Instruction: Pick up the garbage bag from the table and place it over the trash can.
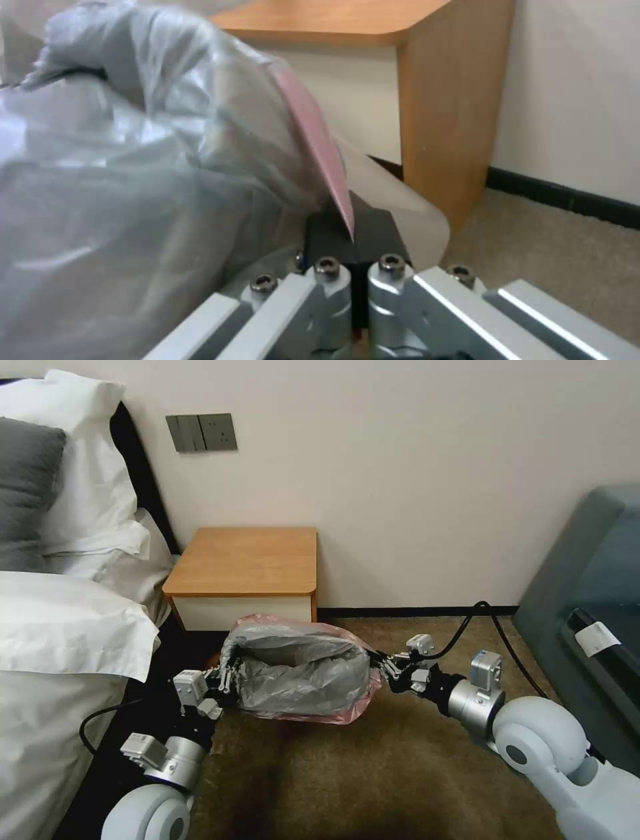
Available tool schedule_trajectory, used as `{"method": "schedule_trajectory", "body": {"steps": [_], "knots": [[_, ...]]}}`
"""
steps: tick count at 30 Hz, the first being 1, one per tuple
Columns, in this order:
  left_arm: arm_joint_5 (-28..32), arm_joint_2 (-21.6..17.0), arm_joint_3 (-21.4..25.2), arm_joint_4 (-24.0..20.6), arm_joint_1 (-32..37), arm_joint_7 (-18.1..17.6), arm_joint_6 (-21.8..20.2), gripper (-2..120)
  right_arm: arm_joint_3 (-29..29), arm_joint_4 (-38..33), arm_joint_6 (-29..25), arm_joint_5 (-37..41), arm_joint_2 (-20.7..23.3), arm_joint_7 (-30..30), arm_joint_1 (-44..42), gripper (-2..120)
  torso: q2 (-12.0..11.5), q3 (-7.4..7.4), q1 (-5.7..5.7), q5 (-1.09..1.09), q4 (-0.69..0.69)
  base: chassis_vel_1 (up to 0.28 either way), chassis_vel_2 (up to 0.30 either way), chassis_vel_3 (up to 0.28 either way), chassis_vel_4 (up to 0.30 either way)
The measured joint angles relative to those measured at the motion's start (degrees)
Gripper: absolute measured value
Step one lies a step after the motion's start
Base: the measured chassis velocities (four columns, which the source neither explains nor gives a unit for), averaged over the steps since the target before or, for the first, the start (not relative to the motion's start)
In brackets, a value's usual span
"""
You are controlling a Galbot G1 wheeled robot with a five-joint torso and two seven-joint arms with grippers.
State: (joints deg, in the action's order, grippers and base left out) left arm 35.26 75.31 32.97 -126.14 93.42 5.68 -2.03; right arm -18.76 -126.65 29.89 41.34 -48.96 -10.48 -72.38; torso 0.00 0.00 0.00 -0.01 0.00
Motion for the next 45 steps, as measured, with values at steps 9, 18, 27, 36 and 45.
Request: {"method": "schedule_trajectory", "body": {"steps": [9, 18, 27, 36, 45], "knots": [[6.39, -0.02, 0.14, 0.83, -1.89, -3.17, -3.45, 7, 1.27, 0.32, -3.42, -7.81, -0.69, -1.95, -1.04, 0, 0.0, 0.0, 0.0, 0.01, 0.0, 0.0, 0.0, 0.0, 0.0], [11.77, -0.43, 0.84, 0.57, -2.31, -4.36, -6.3, 7, 2.36, 6.84, -17.9, -21.87, -2.07, -6.09, -0.05, 0, 0.0, 0.0, 0.0, 0.01, 0.0, 0.0, 0.0, 0.0, 0.0], [12.77, -0.43, 0.89, -0.24, -2.36, -4.68, -7.07, 7, 4.35, 10.95, -25.28, -28.34, -4.06, -6.75, 1.55, 0, 0.0, 0.0, 0.0, 0.01, 0.0, 0.0, 0.0, 0.0, 0.0], [14.63, -0.49, 1.65, -1.29, -2.06, -4.63, -7.55, 7, 6.01, 13.11, -27.83, -31.47, -5.34, -6.1, 3.2, 0, 0.0, 0.0, 0.0, 0.01, 0.01, 0.0, 0.0, 0.0, 0.0], [15.2, -0.56, 1.76, -1.3, -2.11, -4.28, -7.61, 7, 7.15, 14.75, -29.02, -33.85, -6.33, -5.11, 3.57, 0, 0.0, 0.0, 0.0, 0.0, 0.0, 0.0, 0.0, 0.0, 0.0]]}}
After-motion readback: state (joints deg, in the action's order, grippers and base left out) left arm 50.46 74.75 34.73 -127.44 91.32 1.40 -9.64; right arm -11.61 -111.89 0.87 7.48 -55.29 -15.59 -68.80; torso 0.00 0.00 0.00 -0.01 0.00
